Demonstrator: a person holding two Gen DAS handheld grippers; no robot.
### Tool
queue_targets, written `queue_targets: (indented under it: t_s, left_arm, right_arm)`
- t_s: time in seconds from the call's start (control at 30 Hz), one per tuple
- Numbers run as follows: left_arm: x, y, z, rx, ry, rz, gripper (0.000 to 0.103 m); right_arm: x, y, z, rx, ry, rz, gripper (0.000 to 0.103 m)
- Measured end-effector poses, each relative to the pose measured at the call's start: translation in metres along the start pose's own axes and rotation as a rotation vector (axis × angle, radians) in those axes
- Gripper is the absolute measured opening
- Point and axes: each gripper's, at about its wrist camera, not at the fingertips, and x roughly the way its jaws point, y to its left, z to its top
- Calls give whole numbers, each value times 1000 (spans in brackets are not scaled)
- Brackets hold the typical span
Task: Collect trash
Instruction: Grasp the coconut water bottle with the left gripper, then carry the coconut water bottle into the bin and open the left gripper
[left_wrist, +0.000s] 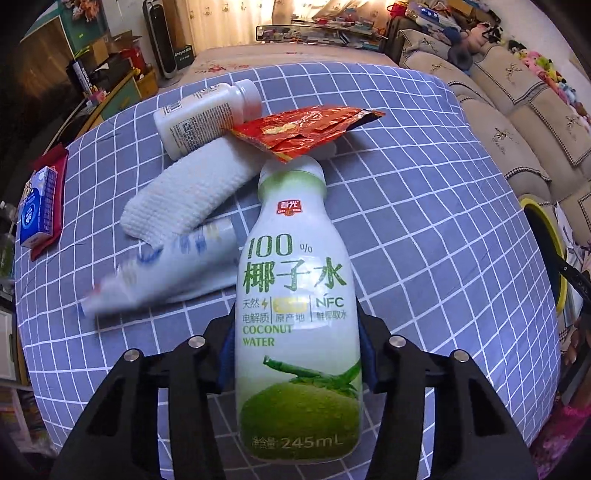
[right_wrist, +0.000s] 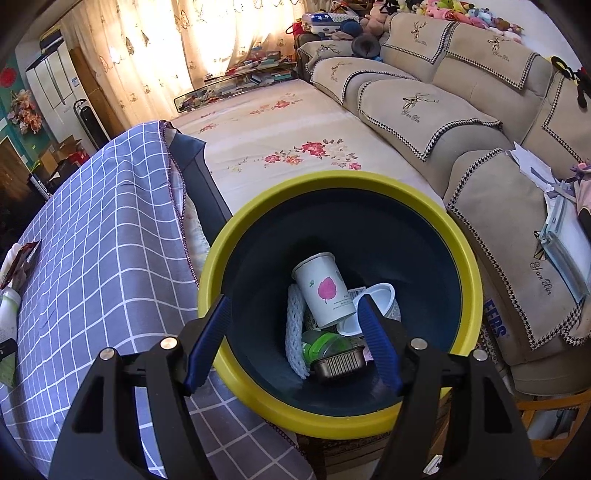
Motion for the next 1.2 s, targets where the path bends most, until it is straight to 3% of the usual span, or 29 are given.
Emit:
queue_targets:
  t_s: [0.57,0.9,1.2]
  left_arm:
    - [-55,-48,-43,120,-82,-72,51]
    - [-70,-149,-37,293,-99,-181,51]
    - [-45,-272,-5,451,-65,-297,51]
  right_arm:
    - [-12,-4,-3,-2,-18,32,68]
    - [-29,-39,-7,31,-47,20,68]
    - [-36,-103,-14,113,-51,-22,68]
